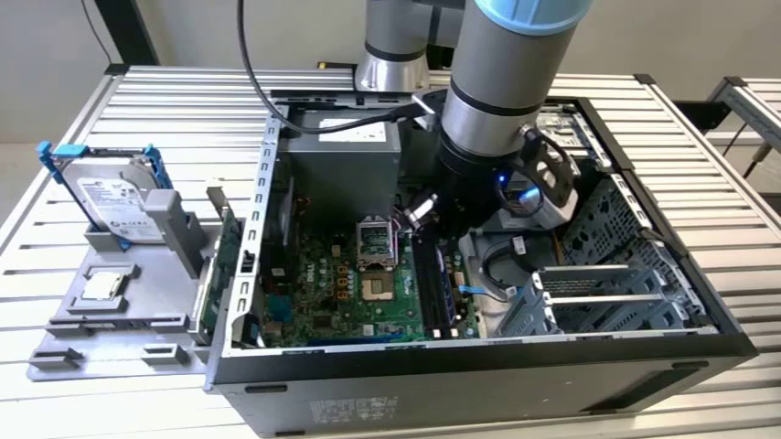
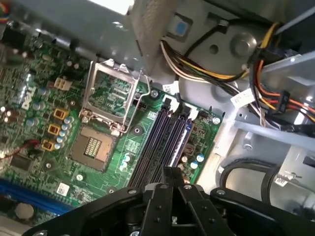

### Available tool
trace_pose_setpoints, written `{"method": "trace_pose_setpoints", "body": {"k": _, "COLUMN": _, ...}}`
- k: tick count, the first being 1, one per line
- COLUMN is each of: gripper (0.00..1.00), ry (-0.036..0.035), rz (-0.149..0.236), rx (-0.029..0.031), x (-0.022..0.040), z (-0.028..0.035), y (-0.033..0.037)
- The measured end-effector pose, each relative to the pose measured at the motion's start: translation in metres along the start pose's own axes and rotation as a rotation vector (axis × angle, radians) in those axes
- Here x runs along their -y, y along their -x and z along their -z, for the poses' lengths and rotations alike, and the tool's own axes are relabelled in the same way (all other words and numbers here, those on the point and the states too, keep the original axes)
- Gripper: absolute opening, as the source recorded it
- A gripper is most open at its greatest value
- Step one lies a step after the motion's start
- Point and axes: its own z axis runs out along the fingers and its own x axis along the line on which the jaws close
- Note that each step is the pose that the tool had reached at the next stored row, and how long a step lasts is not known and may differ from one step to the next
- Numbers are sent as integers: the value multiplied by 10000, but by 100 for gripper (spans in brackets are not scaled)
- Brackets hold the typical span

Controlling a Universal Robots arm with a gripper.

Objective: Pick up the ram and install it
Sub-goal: 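Press down the ram until it locks into place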

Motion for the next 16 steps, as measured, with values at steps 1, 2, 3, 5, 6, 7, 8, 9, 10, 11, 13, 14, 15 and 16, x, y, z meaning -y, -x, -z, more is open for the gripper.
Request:
{"method": "trace_pose_setpoints", "body": {"k": 1, "gripper": 0, "ry": 1, "rz": 179, "rx": 0, "x": 0, "z": 0, "y": 0}}
{"method": "trace_pose_setpoints", "body": {"k": 2, "gripper": 0, "ry": 2, "rz": 360, "rx": -1, "x": 0, "z": 0, "y": 0}}
{"method": "trace_pose_setpoints", "body": {"k": 3, "gripper": 0, "ry": 2, "rz": 539, "rx": -2, "x": 0, "z": 0, "y": 0}}
{"method": "trace_pose_setpoints", "body": {"k": 5, "gripper": 0, "ry": 4, "rz": 1106, "rx": -4, "x": 0, "z": 0, "y": 0}}
{"method": "trace_pose_setpoints", "body": {"k": 6, "gripper": 0, "ry": 5, "rz": 1297, "rx": -5, "x": 0, "z": 0, "y": 0}}
{"method": "trace_pose_setpoints", "body": {"k": 7, "gripper": 0, "ry": 5, "rz": 1487, "rx": -6, "x": 0, "z": 0, "y": 0}}
{"method": "trace_pose_setpoints", "body": {"k": 8, "gripper": 0, "ry": 6, "rz": 1657, "rx": -6, "x": 0, "z": 0, "y": 0}}
{"method": "trace_pose_setpoints", "body": {"k": 9, "gripper": 0, "ry": 7, "rz": 1836, "rx": -7, "x": 0, "z": 0, "y": 0}}
{"method": "trace_pose_setpoints", "body": {"k": 10, "gripper": 0, "ry": 7, "rz": 2027, "rx": -8, "x": 0, "z": 1, "y": 0}}
{"method": "trace_pose_setpoints", "body": {"k": 11, "gripper": 0, "ry": 8, "rz": 2213, "rx": -8, "x": 0, "z": 0, "y": 0}}
{"method": "trace_pose_setpoints", "body": {"k": 13, "gripper": 0, "ry": 9, "rz": 2573, "rx": -10, "x": 0, "z": 1, "y": 0}}
{"method": "trace_pose_setpoints", "body": {"k": 14, "gripper": 0, "ry": 10, "rz": 2746, "rx": -10, "x": 0, "z": 0, "y": 0}}
{"method": "trace_pose_setpoints", "body": {"k": 15, "gripper": 0, "ry": 11, "rz": 2932, "rx": -12, "x": 0, "z": 0, "y": 0}}
{"method": "trace_pose_setpoints", "body": {"k": 16, "gripper": 0, "ry": 11, "rz": 3123, "rx": -13, "x": 0, "z": 0, "y": 0}}
